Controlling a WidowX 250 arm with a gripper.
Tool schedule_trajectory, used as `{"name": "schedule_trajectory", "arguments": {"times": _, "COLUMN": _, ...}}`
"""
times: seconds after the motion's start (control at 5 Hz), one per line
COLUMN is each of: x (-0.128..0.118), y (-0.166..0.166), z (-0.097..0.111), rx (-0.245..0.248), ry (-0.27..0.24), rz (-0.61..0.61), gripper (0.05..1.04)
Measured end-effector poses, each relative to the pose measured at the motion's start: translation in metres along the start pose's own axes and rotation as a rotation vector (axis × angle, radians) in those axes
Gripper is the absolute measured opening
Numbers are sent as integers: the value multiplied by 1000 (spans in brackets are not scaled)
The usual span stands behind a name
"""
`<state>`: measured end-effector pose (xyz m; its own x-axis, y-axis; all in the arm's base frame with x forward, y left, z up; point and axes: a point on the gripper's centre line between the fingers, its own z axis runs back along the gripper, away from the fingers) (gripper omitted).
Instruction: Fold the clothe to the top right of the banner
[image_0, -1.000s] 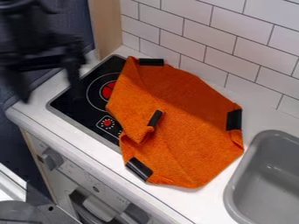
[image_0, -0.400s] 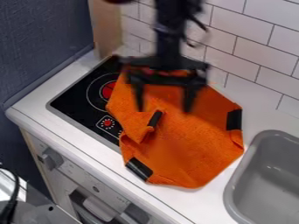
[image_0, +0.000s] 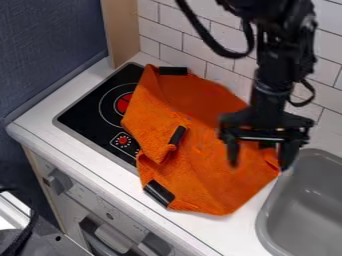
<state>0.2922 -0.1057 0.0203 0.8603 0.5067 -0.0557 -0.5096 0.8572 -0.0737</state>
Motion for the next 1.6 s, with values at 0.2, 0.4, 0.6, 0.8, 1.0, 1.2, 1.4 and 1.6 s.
{"name": "schedule_trajectory", "arguments": {"times": 0.2, "x": 18, "y": -25, "z": -13, "rx": -46, "ry": -3, "rz": -10, "gripper": 1001}}
{"name": "schedule_trajectory", "arguments": {"times": 0.4, "x": 30, "y": -36, "z": -16, "rx": -68, "ry": 3, "rz": -36, "gripper": 1001}}
{"name": "schedule_trajectory", "arguments": {"times": 0.6, "x": 41, "y": -38, "z": -27, "rx": 21, "ry": 22, "rz": -41, "gripper": 1000}}
{"name": "schedule_trajectory", "arguments": {"times": 0.8, "x": 52, "y": -37, "z": -38, "rx": 95, "ry": 7, "rz": 7, "gripper": 998}}
{"name": "schedule_trajectory", "arguments": {"times": 1.0, "x": 56, "y": -34, "z": -38, "rx": 91, "ry": -28, "rz": -2, "gripper": 995}}
{"name": "schedule_trajectory", "arguments": {"times": 1.2, "x": 61, "y": -29, "z": -38, "rx": 79, "ry": -27, "rz": 21, "gripper": 999}}
{"name": "schedule_trajectory", "arguments": {"times": 1.4, "x": 63, "y": -28, "z": -41, "rx": 86, "ry": -9, "rz": 9, "gripper": 998}}
{"name": "schedule_trajectory", "arguments": {"times": 1.6, "x": 71, "y": -21, "z": -45, "rx": 71, "ry": -1, "rz": 63, "gripper": 950}}
